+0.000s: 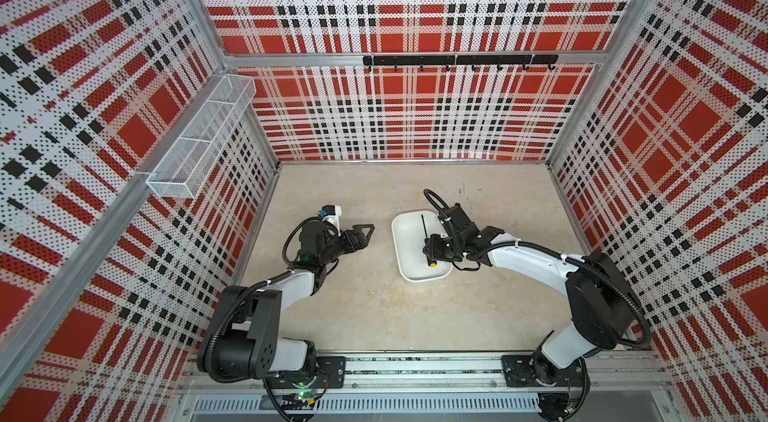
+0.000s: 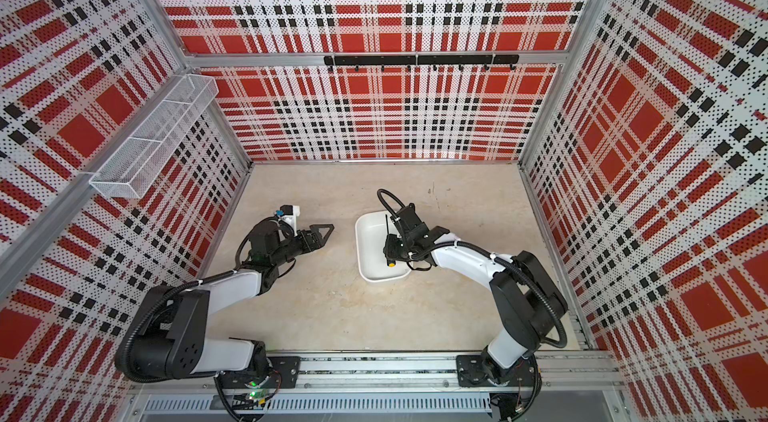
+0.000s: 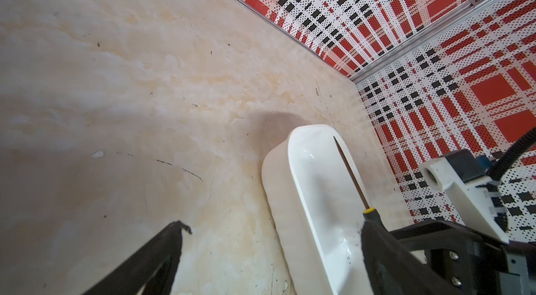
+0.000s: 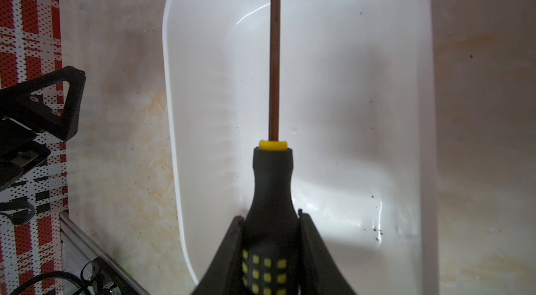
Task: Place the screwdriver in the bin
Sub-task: 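Lower the screwdriver into the white tray and open the right gripper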
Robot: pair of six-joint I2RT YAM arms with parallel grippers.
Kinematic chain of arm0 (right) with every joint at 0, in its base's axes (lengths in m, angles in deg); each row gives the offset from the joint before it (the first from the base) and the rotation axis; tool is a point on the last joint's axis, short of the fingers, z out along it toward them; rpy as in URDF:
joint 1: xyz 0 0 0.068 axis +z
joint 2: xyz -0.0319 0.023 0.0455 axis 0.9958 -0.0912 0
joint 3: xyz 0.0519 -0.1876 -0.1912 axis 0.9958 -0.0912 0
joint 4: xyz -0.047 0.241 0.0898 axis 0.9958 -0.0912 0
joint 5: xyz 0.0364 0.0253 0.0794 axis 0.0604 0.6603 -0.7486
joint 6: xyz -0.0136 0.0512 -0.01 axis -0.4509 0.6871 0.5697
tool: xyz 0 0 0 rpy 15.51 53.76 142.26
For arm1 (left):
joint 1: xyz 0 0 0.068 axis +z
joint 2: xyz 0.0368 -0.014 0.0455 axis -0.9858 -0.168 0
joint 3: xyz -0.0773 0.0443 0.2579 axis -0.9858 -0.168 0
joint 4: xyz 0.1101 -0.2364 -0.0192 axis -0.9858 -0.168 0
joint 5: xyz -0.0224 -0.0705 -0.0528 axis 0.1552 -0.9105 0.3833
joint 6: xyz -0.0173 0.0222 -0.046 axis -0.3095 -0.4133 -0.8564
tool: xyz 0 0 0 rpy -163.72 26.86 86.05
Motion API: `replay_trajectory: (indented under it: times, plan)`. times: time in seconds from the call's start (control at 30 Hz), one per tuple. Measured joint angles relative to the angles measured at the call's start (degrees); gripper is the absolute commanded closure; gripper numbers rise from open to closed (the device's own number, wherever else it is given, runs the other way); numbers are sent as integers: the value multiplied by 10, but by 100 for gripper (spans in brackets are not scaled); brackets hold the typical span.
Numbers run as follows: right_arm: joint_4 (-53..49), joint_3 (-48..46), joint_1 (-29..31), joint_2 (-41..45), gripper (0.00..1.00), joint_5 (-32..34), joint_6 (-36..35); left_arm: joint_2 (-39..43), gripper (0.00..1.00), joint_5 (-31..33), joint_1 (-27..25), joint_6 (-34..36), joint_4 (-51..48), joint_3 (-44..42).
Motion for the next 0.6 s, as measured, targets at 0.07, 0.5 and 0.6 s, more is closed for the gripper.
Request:
replay_trajectory:
  times: [0.07,0.5,0.6]
  plan:
    - [-3,8,4,-9,100,7,1,0,2,0,0,1,0,0]
    - [-18,40,10,-67,100,32,2,-11,2,0,1,6,0,0]
    - [-19,49,10,-84,100,34,3,-14,2,0,1,7,0,0]
